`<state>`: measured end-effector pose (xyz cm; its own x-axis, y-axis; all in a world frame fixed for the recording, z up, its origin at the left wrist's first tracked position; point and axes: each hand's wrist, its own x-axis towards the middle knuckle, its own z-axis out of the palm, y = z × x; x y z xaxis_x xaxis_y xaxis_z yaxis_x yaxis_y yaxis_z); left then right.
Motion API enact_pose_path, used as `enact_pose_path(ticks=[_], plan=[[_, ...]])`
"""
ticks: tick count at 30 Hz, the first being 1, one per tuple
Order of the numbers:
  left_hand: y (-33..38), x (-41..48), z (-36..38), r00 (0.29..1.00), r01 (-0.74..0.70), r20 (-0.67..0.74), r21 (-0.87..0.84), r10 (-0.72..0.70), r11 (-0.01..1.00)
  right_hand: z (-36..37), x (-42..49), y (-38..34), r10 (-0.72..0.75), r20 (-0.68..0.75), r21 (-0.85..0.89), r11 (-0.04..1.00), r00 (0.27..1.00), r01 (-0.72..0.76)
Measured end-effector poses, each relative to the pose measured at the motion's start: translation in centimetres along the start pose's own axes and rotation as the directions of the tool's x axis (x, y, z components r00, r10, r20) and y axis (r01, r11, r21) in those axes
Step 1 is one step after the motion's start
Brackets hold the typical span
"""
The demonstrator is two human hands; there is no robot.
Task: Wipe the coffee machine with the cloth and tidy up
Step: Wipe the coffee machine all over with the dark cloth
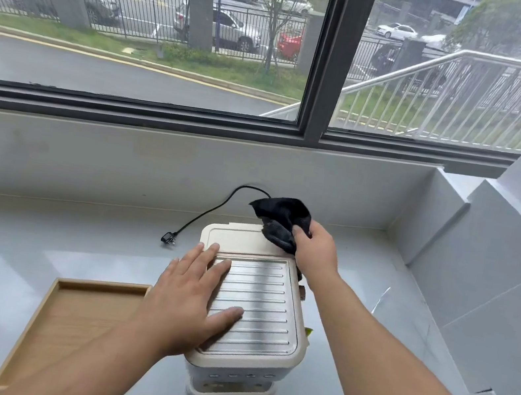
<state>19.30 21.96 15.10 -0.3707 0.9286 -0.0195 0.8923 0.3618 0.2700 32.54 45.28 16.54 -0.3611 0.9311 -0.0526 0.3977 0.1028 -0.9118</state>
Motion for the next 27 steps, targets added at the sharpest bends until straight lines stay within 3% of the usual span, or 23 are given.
enact_pose_path(ticks=[3,7,10,14,21,27], plan=[[0.0,0.1,0.1,1.0,-0.004,-0.009,0.03,0.005,1.0,-0.3,0.4,1.4,0.179,0.055,0.13,0.974,0.982,-0.185],[0.1,0.5,-0.1,0.996,-0.092,0.0,0.034,0.092,0.995,-1.6,-0.5,3.0,0.223,0.192,0.208,0.942,0.956,-0.262],[0.3,0.7,-0.4,0.986,-0.164,0.017,0.043,0.163,0.986,-2.3,-2.2,3.9,0.185,0.257,0.244,0.937,0.949,-0.249],[0.4,0.8,-0.5,0.989,-0.145,0.014,0.041,0.144,0.989,-3.2,-4.4,3.9,0.131,0.266,0.269,0.941,0.955,-0.204],[0.5,0.7,-0.5,0.991,-0.136,0.015,0.043,0.135,0.99,-4.6,-7.6,3.9,-0.014,0.148,0.106,0.994,0.989,-0.002],[0.7,0.5,-0.5,0.99,-0.141,-0.004,0.037,0.141,0.989,-5.2,-11.7,4.9,0.053,0.189,0.235,0.967,0.981,-0.097]])
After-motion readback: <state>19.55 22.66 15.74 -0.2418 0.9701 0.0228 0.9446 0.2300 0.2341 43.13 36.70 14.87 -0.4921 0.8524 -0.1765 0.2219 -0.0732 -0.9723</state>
